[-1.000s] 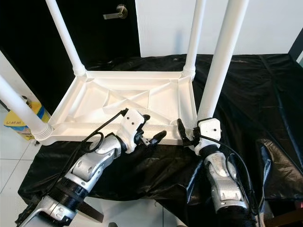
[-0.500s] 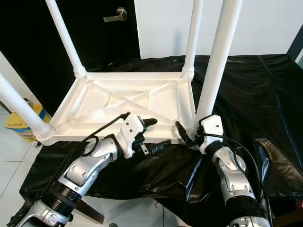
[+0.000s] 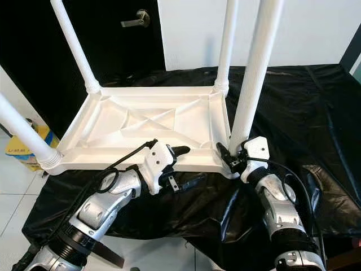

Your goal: Building children table

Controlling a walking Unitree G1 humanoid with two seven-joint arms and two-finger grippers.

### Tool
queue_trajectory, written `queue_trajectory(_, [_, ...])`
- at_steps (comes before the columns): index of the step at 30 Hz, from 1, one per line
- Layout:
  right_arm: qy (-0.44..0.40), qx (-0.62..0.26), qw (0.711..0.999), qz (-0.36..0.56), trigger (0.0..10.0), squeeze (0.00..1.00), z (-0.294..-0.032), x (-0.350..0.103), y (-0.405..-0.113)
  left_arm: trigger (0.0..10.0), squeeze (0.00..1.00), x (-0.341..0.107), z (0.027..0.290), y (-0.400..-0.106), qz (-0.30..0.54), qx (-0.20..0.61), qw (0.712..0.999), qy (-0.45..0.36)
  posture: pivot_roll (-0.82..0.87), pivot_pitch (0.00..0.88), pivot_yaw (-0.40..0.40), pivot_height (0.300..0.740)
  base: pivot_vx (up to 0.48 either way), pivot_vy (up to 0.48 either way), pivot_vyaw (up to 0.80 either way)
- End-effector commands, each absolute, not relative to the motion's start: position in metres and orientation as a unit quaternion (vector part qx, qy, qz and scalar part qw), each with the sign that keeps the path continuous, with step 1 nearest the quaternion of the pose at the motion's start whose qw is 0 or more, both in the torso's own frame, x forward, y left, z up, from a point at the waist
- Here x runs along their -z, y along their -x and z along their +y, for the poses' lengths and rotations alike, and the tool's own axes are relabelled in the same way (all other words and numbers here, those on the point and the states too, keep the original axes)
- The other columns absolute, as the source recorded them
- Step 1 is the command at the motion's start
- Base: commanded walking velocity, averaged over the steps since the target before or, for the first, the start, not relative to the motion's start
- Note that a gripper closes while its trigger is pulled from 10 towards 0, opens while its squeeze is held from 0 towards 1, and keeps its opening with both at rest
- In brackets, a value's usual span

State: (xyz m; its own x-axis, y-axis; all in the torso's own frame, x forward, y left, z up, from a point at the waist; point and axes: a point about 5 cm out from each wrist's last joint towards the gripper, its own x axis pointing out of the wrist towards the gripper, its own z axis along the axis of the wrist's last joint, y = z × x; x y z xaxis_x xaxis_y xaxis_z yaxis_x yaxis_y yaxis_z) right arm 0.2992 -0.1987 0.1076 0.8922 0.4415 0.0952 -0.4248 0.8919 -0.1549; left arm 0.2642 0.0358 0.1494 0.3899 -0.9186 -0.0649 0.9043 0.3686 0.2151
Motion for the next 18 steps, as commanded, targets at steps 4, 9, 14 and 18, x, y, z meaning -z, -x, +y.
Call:
queue_trajectory(4, [0.056,-0.214,0.975,-0.024,10.0,0.0,-0.196,-0.09,-0.291,10.0,0.0,-0.151,0.035,-0.262,-0.032,0.557,0.822,-0.114,-0.05,0.0,0.042,0.74,0.0,0.0,0.0])
queue_trajectory(9, [0.04,-0.164,0.985,-0.034,10.0,0.0,-0.189,-0.087,-0.284,10.0,0.0,-0.15,0.04,-0.263,-0.031,0.55,0.827,-0.115,-0.07,0.0,0.045,0.74,0.0,0.0,0.0])
queue_trajectory(14, [0.02,-0.107,0.994,-0.027,10.0,0.0,-0.176,-0.085,-0.282,10.0,0.0,-0.154,0.039,-0.266,-0.037,0.546,0.829,-0.113,-0.08,0.0,0.039,0.74,0.0,0.0,0.0])
queue_trajectory(18, [0.012,-0.065,0.998,-0.014,10.0,0.0,-0.171,-0.083,-0.283,10.0,0.0,-0.154,0.038,-0.266,-0.038,0.544,0.831,-0.112,-0.06,0.0,0.042,0.74,0.0,0.0,0.0])
